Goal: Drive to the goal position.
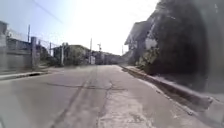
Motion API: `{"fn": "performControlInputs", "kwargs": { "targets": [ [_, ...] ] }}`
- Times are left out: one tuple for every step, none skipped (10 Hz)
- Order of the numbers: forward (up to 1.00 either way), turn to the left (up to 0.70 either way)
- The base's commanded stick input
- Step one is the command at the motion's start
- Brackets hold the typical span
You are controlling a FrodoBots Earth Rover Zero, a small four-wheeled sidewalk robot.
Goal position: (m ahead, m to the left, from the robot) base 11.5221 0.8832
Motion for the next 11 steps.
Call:
{"fn": "performControlInputs", "kwargs": {
  "targets": [
    [0.85, 0.0],
    [0.85, 0.0],
    [0.85, 0.0],
    [0.85, 0.0],
    [0.85, 0.0],
    [0.85, 0.0],
    [0.85, 0.0],
    [0.85, 0.0],
    [0.85, 0.0],
    [0.85, 0.0],
    [0.85, 0.0]
  ]
}}
